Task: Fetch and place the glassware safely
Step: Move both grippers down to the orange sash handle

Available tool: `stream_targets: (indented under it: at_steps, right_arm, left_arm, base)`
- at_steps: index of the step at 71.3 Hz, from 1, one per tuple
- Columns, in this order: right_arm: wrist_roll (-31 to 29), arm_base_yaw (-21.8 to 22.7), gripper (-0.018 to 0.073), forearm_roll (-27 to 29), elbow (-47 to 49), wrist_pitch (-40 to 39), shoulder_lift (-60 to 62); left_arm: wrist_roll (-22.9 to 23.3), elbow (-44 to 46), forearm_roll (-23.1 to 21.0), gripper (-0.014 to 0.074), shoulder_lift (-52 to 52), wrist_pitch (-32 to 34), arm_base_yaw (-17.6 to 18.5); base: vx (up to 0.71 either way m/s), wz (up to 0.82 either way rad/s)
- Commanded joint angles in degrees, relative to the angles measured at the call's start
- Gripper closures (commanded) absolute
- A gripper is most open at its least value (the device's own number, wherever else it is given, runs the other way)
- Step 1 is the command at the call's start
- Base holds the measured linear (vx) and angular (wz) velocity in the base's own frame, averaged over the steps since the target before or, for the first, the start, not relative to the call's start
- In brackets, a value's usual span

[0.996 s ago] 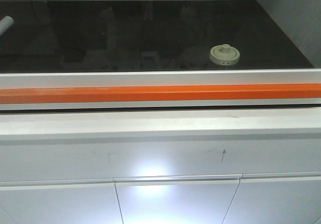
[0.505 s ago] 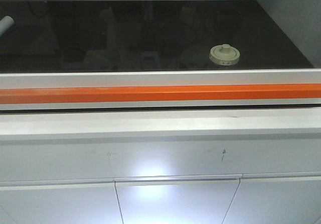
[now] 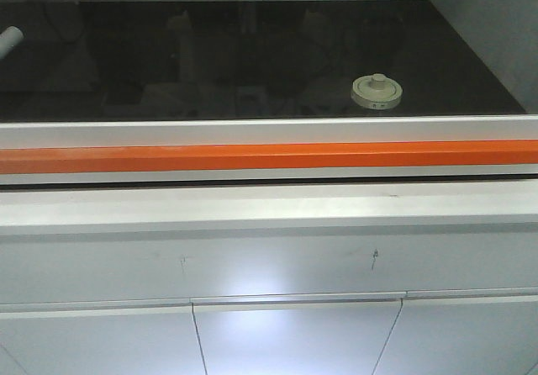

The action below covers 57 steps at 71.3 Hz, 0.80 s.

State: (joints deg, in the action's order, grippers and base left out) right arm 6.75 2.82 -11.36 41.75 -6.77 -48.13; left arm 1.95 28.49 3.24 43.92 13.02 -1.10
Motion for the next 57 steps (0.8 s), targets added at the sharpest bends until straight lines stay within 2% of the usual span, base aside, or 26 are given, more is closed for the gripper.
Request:
stream_targets:
  at_steps: [1, 15, 29, 46, 57]
  right_arm:
    - [0.13, 0.31, 0.0563, -1.21, -0.83, -8.67, 0.23]
    - [0.23, 0.31, 0.0563, -1.16, -14.47, -23.12, 0.17]
    - [0.17, 0.31, 0.0563, -1.39, -23.94, -27.36, 0.17]
    - [-0.04, 0.31, 0.0563, -1.39, -28.43, -32.57, -2.78]
    - [-0.4, 0.31, 0.0563, -1.39, -28.43, -40.43, -10.48]
  left_arm:
    - [0.77, -0.58, -0.33, 0.0603, -0.24, 6.18, 0.44]
    - [0.65, -2.45, -0.15, 0.0603, -0.18, 7.21, 0.44]
    - [0.6, -6.77, 0.3, 0.0603, -0.18, 10.25, 0.44]
    - [0.55, -14.82, 0.24, 0.0603, 1.48, 23.65, 0.44]
    - [0.55, -15.31, 0.24, 0.0603, 3.72, 26.12, 0.44]
  base:
    - [0.0, 0.0]
    - [0.0, 0.0]
    - [0.0, 0.0]
    - [0.0, 0.0]
    - [0.0, 0.0]
